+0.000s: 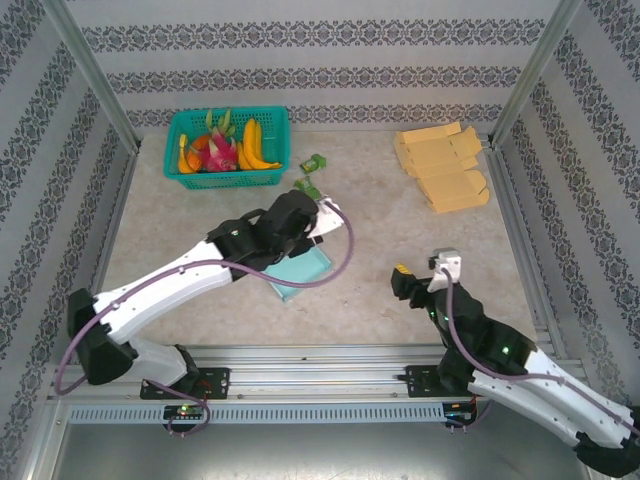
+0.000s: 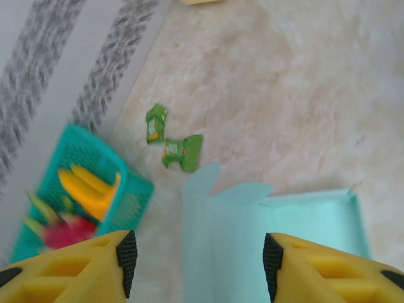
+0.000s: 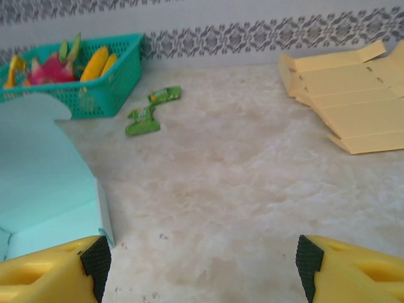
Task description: Fold the paper box
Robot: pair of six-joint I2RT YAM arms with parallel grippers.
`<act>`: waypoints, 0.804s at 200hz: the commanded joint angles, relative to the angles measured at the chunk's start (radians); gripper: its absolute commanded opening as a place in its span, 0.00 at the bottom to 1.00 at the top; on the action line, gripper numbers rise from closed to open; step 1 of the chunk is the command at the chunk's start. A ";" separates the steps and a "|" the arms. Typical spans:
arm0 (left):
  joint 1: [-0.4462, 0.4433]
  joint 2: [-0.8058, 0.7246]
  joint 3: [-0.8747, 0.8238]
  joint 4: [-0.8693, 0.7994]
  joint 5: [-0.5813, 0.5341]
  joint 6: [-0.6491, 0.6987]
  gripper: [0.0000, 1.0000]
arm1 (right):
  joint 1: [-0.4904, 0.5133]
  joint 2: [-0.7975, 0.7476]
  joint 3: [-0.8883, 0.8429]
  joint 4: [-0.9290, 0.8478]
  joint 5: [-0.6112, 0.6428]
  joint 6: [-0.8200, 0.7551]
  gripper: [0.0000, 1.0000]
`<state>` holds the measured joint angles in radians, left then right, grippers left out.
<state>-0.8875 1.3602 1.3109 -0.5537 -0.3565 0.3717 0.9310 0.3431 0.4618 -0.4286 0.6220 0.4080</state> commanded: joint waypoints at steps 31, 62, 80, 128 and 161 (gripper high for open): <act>0.059 -0.449 -0.450 0.135 -0.042 -0.918 0.61 | -0.025 0.461 0.288 0.082 -0.251 -0.154 0.79; 0.142 -0.649 -0.636 0.164 0.060 -1.012 0.60 | -0.038 0.758 0.512 0.087 -0.440 -0.537 0.78; 0.178 -0.718 -0.694 0.149 0.081 -1.024 0.61 | -0.055 0.909 0.661 0.031 -0.553 -0.809 0.70; 0.222 -0.907 -0.865 0.148 0.050 -1.034 0.62 | -0.127 1.073 0.840 -0.009 -0.734 -1.124 0.71; 0.225 -0.929 -0.963 0.253 0.084 -1.073 0.60 | -0.162 1.143 0.901 -0.063 -0.755 -1.264 0.71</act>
<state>-0.6727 0.4408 0.4080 -0.4126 -0.2985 -0.6495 0.7902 1.4525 1.3132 -0.4385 -0.0589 -0.6811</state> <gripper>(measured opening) 0.609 0.713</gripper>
